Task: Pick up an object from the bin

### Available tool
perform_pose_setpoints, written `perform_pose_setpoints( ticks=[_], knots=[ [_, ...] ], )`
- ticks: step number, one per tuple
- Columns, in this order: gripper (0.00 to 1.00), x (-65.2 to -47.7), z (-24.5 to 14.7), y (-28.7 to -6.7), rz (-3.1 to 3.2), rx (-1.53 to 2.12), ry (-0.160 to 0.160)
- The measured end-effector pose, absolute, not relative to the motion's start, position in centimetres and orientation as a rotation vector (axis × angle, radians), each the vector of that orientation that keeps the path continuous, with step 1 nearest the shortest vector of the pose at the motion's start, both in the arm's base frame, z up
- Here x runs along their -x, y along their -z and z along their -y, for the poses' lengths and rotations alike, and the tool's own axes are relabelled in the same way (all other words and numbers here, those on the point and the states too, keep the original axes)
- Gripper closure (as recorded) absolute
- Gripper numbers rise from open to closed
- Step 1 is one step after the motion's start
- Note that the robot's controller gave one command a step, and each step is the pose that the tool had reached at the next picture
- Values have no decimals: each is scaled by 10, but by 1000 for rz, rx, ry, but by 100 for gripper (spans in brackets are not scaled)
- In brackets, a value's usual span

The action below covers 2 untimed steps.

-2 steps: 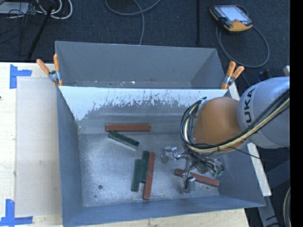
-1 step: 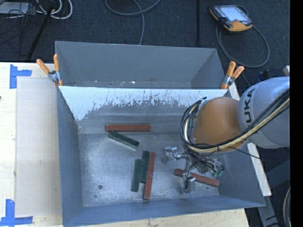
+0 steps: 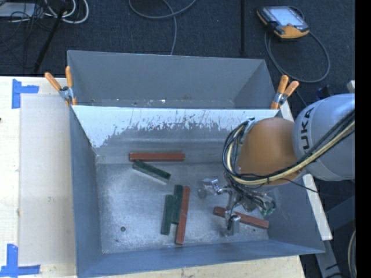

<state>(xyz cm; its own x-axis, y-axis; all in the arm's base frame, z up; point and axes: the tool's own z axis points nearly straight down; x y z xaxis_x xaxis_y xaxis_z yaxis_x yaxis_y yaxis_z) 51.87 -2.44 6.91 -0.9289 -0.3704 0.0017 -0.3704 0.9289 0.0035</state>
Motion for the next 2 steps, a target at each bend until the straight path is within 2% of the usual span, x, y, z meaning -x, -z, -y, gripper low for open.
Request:
perform_pose_setpoints(
  ticks=[1,2],
  knots=[
    [0,-516,42,-69,3083,-591,-4],
    [100,-553,95,-70,2977,-1008,2]
  ],
)
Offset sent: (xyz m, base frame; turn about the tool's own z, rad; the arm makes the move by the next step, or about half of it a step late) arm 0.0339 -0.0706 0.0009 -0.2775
